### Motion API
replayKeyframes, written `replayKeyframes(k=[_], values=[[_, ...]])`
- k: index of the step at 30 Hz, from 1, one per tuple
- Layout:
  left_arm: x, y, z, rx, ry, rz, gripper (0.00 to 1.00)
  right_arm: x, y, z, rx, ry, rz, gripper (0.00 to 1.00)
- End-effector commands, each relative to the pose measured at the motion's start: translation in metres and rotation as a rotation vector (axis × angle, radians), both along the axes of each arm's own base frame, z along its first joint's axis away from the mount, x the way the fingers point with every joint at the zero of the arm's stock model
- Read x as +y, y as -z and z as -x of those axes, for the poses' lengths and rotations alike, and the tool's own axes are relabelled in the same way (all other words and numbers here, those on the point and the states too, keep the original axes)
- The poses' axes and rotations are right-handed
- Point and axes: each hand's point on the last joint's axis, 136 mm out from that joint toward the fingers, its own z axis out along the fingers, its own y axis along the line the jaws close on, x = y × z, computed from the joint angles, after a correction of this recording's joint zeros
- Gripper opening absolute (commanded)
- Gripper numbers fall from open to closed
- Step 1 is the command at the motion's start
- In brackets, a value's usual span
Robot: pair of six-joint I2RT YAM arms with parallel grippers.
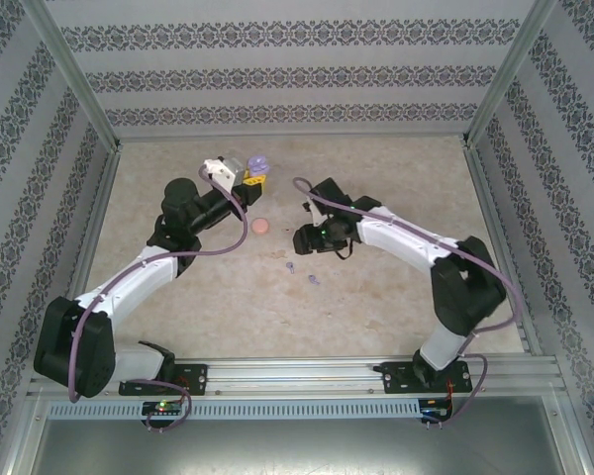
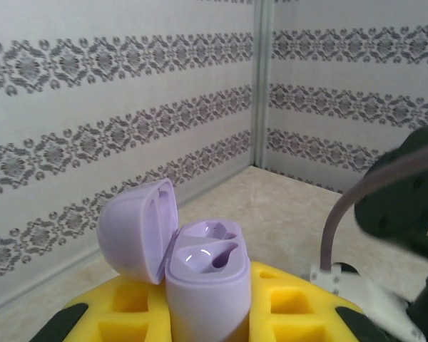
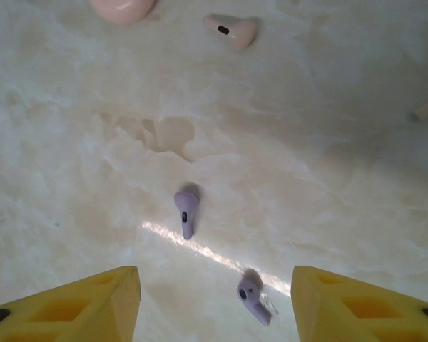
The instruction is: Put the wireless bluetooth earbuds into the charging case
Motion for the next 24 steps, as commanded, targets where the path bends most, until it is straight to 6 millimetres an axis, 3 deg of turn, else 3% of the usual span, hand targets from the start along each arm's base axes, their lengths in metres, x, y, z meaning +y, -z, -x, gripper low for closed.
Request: replayKeyframes(k=[1, 12, 24], values=[[0.013, -0.047, 0.007, -0.183, -0.066, 0.129, 0.0, 0.007, 0.007, -0.014, -0.024, 0.038, 0.067, 0.55], [0.027, -0.053, 0.01, -0.208, -0.107, 0.202, 0.0, 0.029, 0.046, -0.01, 0.026, -0.004, 0.214, 0.49], [0.047, -0.053, 0.009, -0.196, -0.124, 0.277, 0.0, 0.043, 0.065, 0.002, 0.042, -0.059, 0.313, 0.47]])
